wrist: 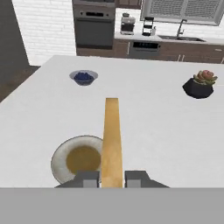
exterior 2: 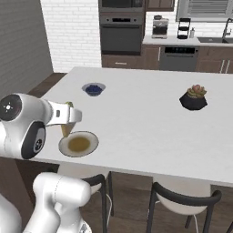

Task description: Start the toaster. Once the lever pops up, take the bread to the plate on the dining counter.

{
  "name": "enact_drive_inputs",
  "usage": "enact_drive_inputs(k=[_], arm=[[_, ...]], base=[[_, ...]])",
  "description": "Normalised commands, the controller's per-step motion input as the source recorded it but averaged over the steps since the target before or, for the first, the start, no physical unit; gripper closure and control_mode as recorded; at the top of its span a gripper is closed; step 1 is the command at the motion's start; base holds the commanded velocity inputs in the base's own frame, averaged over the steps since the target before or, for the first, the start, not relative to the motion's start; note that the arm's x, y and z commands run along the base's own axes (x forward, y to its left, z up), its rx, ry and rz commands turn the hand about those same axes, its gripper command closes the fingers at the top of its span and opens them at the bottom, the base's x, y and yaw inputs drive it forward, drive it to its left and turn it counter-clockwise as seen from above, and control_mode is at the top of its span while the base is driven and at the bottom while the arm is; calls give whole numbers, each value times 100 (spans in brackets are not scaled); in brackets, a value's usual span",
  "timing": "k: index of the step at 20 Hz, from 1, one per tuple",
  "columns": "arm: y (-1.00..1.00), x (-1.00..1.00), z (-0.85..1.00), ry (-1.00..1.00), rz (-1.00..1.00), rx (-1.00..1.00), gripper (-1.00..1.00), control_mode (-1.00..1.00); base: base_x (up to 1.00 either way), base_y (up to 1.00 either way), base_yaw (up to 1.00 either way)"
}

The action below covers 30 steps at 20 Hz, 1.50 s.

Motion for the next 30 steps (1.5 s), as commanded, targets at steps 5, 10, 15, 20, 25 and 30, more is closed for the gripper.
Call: enact_drive_inputs(k=[5, 10, 15, 20, 25, 30], arm=[[18, 23, -29, 10, -5, 2, 100, -100], [13, 15, -26, 10, -1, 20, 100, -100], [0, 26, -7, 1, 0, 48, 100, -100], [0, 38, -10, 1, 1, 42, 100, -100], [0, 31, -43, 8, 0, 28, 100, -100], [6, 25, -52, 19, 0, 16, 100, -100]], base=[[0, 0, 0], [0, 0, 0], [0, 0, 0], [0, 0, 0], [0, 0, 0], [0, 0, 0]])
